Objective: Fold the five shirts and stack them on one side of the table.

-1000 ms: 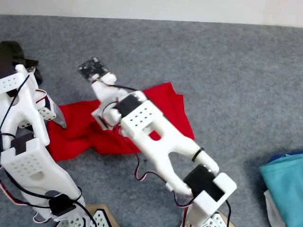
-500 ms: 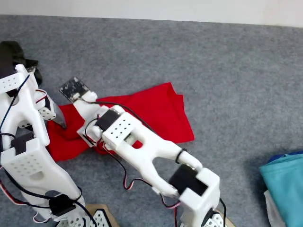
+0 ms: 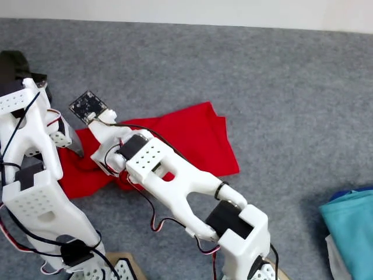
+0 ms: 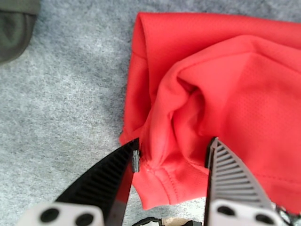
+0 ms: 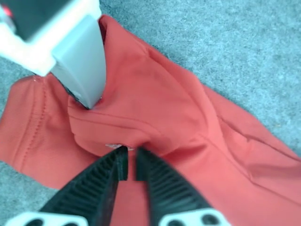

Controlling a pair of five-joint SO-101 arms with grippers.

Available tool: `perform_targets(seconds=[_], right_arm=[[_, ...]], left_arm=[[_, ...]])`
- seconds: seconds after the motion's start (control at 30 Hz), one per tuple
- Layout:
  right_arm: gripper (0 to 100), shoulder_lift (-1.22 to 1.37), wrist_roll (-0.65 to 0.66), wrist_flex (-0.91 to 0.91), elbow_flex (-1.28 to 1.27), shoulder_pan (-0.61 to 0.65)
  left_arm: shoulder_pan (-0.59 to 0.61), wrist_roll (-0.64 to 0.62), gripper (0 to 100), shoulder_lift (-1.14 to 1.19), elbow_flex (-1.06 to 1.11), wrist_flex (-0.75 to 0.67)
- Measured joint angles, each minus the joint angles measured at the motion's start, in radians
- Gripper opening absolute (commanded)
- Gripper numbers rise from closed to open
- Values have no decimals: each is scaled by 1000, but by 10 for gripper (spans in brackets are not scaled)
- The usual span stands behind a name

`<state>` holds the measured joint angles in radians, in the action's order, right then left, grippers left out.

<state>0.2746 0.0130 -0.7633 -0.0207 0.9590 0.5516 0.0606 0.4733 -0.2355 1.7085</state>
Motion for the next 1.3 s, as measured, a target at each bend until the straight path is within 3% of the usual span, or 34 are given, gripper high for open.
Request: perform_targets(seconds=[0.5, 0.97, 1.03, 1.17, 1.3], right_arm=[[6, -20, 14, -83, 0, -26], [7, -405, 14, -100, -222, -94], [39, -427, 14, -74, -256, -94], [208, -431, 2, 61, -345, -91], [217, -431, -80, 218, -419, -68]], left_arm=[[-3, 0, 248, 0, -170, 29], [26, 0, 248, 28, -250, 34], [34, 0, 248, 38, -250, 34], [35, 0, 248, 44, -250, 34], [35, 0, 248, 44, -250, 34]])
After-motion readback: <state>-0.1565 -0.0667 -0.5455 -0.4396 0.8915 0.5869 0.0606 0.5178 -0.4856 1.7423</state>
